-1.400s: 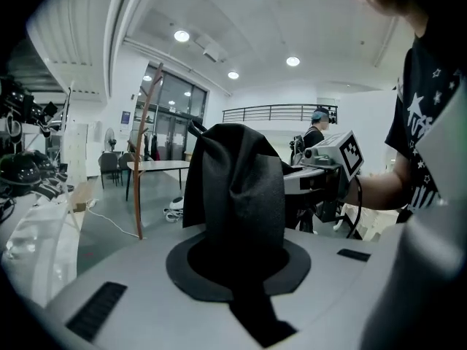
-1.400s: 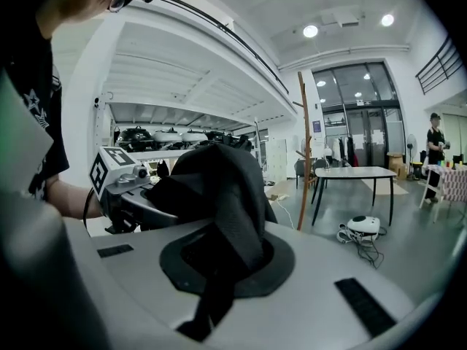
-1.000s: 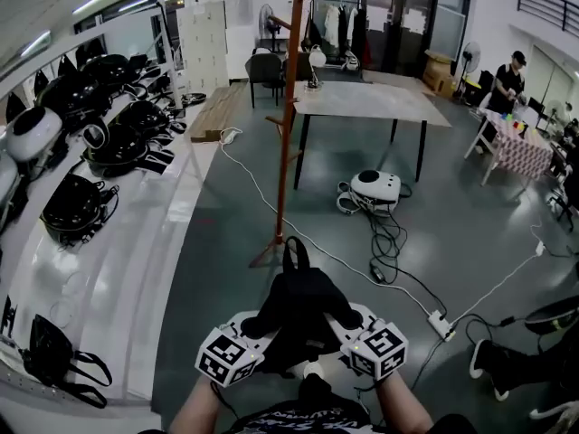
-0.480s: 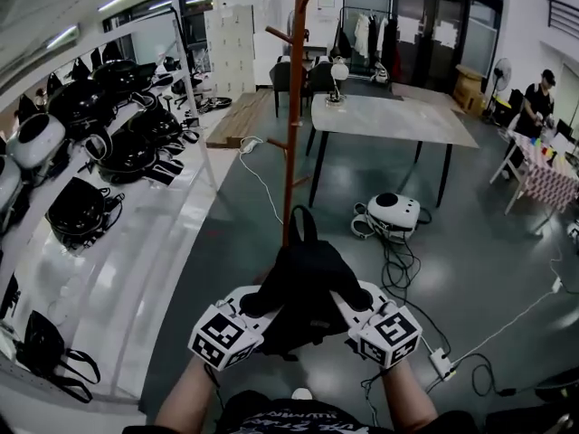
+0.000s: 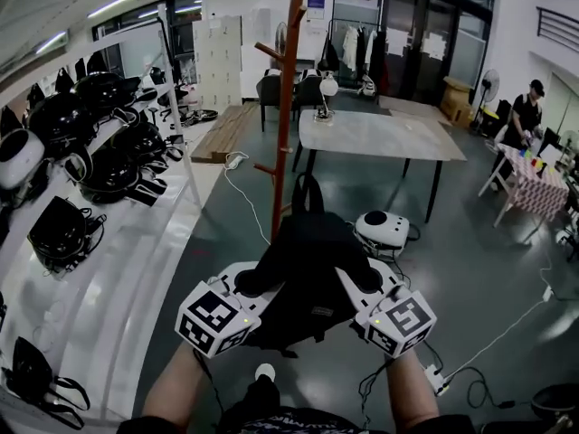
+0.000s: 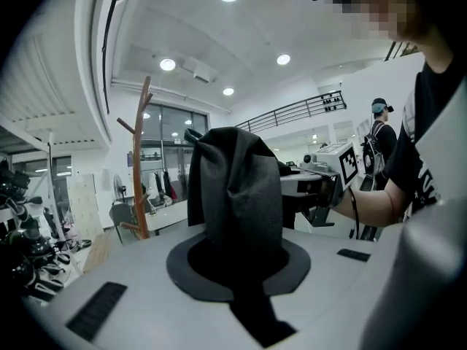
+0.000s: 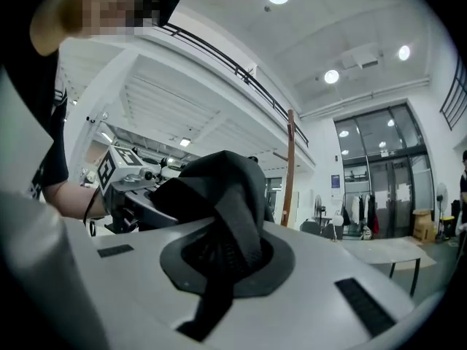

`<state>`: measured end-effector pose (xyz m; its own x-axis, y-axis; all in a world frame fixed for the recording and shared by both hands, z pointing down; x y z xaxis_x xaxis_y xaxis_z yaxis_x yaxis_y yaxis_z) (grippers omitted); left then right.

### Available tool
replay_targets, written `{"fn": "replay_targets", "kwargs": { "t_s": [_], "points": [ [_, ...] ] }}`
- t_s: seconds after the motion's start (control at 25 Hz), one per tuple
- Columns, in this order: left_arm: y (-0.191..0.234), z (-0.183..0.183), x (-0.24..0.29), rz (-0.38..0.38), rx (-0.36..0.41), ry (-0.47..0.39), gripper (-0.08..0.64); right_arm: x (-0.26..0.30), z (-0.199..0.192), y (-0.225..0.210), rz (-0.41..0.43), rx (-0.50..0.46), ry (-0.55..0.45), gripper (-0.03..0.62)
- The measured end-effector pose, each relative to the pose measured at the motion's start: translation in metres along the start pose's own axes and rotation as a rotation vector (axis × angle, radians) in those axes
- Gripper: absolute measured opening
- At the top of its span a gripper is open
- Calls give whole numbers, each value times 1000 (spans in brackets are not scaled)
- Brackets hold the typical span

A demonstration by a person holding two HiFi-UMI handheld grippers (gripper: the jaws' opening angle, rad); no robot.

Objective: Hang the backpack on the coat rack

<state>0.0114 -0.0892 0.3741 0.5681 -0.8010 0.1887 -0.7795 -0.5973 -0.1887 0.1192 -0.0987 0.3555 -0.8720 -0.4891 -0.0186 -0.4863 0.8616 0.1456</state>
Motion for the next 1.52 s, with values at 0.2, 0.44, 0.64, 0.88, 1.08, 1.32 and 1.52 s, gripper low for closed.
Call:
{"fn": "replay_targets", "kwargs": {
  "t_s": [0.2,0.44,0.64,0.88,1.08,1.32,1.52],
  "points": [
    [54,43,37,-45,21,-70,61,37,39,-50,-45,-87,-24,17],
    [116,94,74,-91,58,-151,61,79,84,-103,-99,-155,-69,17],
    [159,128,93,-97,125,-223,61,111,114,-134,-150,-207,-123,17],
    [193,161,109,-99,167,-298,61,135,142,-163,-182,-270,-164,17],
    [202,186,117,-94,188,-333,61,139,163,-179,-182,-312,-181,17],
    [205,219,129,-51,180,-370,61,137,194,-203,-168,-385,-186,17],
    [210,248,141,-17,180,-383,61,136,218,-227,-141,-408,-209,17]
  ]
}}
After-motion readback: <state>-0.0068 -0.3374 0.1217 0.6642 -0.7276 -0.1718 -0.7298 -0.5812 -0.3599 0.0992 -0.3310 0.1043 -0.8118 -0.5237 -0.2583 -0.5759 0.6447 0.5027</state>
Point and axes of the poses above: the fingertips, and each gripper's own axes: x forward along the fingers, y to its left, z out of its top, the point moved 1 cm from there along -x, backward along the fingers, and after that the axes turned 15 degrees about z, right-handed, at the moved point
